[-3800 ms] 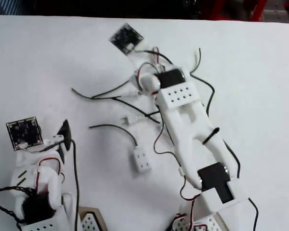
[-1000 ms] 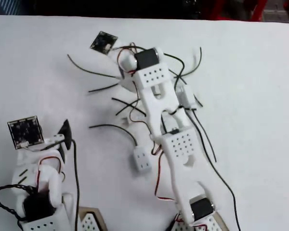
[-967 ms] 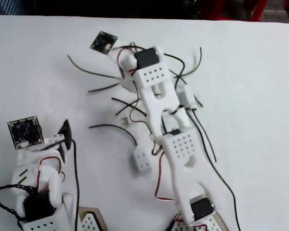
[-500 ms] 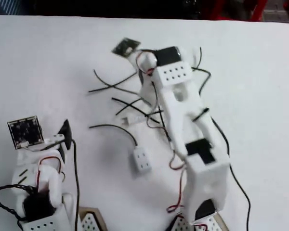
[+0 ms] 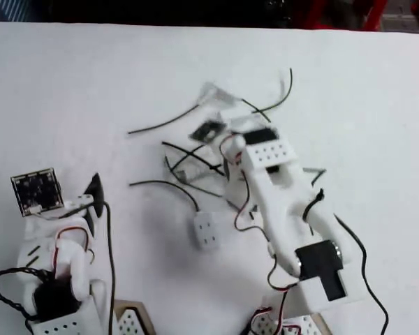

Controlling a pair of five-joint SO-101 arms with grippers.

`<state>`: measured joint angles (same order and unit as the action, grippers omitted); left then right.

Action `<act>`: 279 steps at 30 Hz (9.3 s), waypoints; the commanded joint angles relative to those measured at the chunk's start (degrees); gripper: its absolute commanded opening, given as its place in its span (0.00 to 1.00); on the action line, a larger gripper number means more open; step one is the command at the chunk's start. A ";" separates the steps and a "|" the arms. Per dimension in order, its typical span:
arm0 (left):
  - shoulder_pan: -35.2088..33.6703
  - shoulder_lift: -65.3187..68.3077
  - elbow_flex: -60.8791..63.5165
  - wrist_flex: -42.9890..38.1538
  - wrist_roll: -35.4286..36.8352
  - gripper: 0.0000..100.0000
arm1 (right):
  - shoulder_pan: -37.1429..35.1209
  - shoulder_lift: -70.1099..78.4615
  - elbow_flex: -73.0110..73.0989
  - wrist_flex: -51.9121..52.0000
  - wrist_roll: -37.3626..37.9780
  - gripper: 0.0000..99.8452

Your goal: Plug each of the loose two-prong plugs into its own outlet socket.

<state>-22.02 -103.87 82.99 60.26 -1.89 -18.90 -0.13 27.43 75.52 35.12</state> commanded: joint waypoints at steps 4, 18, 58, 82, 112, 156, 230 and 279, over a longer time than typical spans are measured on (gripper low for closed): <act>-0.48 -0.31 -0.26 -1.41 0.09 0.27 | -1.98 -2.42 6.33 -3.74 0.18 0.02; -0.48 -0.31 -0.26 -1.41 0.09 0.27 | -7.69 -2.95 9.85 -3.74 -0.35 0.09; -0.48 -0.31 -0.26 -1.41 0.09 0.27 | -8.22 0.84 4.84 -4.09 -2.20 0.03; -0.31 -0.31 -0.26 -1.41 0.09 0.27 | -10.07 -34.68 -1.41 9.98 -8.70 0.02; 15.78 -0.31 1.32 -10.02 0.44 0.26 | -31.69 -79.16 56.26 -52.79 -29.71 0.02; 34.33 42.59 -28.66 9.14 0.26 0.32 | 12.53 -90.68 56.53 -57.80 -44.66 0.02; 38.90 105.89 -73.41 13.63 -25.49 0.05 | 17.45 -90.68 56.62 -59.74 -44.13 0.02; 36.00 89.98 -68.40 14.15 -17.14 0.19 | 15.25 -90.68 57.23 -59.30 -43.34 0.02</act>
<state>15.78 -5.14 17.32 72.57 -20.53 -3.16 -90.42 87.03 17.05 -9.01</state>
